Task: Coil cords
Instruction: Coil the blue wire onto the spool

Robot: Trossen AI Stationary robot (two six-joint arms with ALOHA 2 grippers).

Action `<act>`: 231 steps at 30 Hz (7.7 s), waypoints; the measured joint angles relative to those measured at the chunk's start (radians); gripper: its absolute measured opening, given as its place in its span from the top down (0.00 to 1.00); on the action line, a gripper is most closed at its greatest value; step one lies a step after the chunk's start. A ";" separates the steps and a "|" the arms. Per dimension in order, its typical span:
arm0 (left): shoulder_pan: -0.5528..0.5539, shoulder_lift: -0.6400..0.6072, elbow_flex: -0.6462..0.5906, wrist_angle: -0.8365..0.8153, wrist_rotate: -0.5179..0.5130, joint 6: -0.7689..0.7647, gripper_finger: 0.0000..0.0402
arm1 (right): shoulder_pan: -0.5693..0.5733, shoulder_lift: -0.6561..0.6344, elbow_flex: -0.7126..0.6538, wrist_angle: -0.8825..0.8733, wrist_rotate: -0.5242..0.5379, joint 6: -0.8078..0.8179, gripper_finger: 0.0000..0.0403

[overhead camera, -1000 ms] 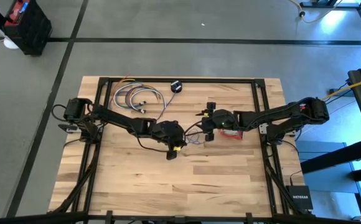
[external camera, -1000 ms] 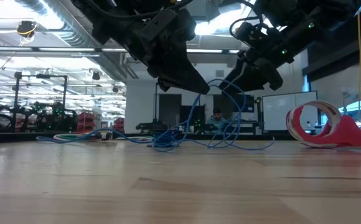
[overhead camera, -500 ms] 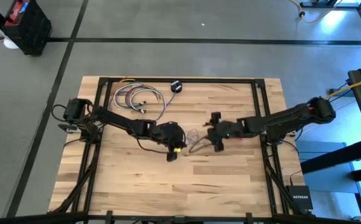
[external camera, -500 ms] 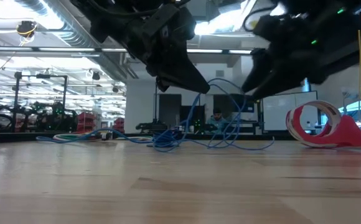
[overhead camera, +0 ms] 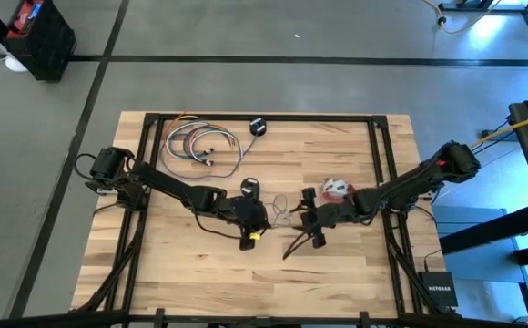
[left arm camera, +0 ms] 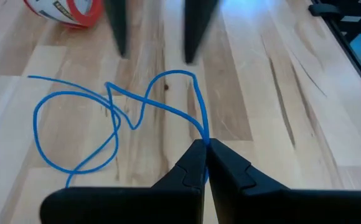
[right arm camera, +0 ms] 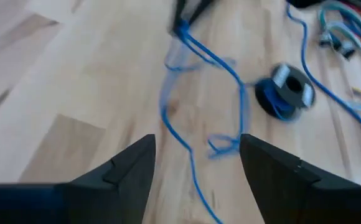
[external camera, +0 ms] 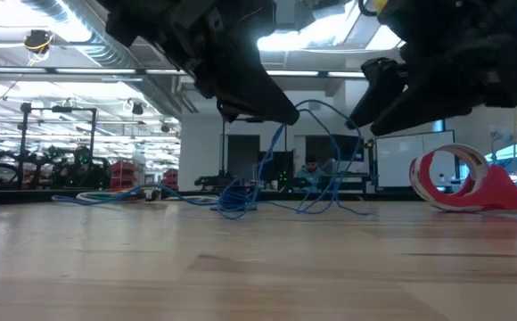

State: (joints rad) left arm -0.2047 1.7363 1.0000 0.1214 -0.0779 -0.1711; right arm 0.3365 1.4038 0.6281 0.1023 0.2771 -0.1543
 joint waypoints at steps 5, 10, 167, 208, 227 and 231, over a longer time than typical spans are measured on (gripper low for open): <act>0.002 0.008 0.000 -0.008 -0.005 0.002 0.99 | -0.004 0.087 0.000 0.090 0.003 -0.059 0.41; 0.018 0.018 -0.013 -0.010 -0.009 0.003 0.99 | -0.003 0.102 -0.001 0.058 0.073 -0.066 0.41; 0.263 0.229 0.092 0.122 -0.031 -0.109 0.99 | 0.440 0.126 0.574 -0.901 0.387 0.663 0.68; 0.045 0.061 0.092 -0.076 -0.034 0.112 0.99 | -0.076 0.142 0.006 0.111 0.172 -0.355 0.51; 0.011 0.034 0.092 -0.150 -0.200 -0.138 0.99 | -0.082 0.185 0.071 0.100 0.267 -0.165 0.98; 0.000 0.032 0.092 -0.171 -0.286 -0.219 0.99 | -0.082 0.184 0.136 0.044 0.254 -0.004 0.97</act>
State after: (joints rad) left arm -0.2050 1.7687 1.0922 -0.0494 -0.3635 -0.3899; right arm 0.2543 1.5883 0.7642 0.1467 0.5312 -0.1582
